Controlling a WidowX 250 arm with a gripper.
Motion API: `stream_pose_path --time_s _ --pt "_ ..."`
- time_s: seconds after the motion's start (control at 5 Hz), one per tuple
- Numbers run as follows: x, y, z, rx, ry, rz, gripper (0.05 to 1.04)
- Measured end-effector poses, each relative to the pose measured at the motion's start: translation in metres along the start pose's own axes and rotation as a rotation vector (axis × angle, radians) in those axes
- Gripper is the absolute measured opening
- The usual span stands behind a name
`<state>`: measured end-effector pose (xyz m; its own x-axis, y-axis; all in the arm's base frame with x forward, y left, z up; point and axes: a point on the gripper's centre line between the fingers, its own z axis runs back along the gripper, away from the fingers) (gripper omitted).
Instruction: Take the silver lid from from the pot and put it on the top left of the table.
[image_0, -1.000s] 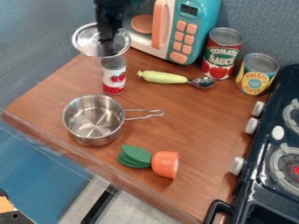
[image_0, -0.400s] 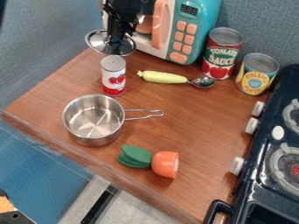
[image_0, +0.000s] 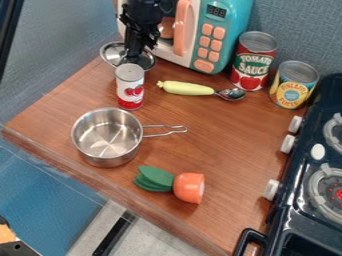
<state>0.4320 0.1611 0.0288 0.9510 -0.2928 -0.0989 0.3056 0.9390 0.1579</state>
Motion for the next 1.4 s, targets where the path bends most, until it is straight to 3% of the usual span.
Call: stream_pose_path --time_s 0.2,0.6,0.8,1.2,1.4 --pt "-0.012 -0.001 -0.021 -0.029 0.016 0.004 0.051" --pt "-0.024 0.007 -0.037 -0.054 -0.042 -0.010 0.072" --pt "-0.026 0.011 -0.036 -0.049 -0.036 -0.009 0.220" --pt "-0.034 0.007 -0.036 -0.063 -0.031 0.005 0.775" --pt "-0.040 0.000 -0.032 -0.073 -0.041 -0.001 0.993"
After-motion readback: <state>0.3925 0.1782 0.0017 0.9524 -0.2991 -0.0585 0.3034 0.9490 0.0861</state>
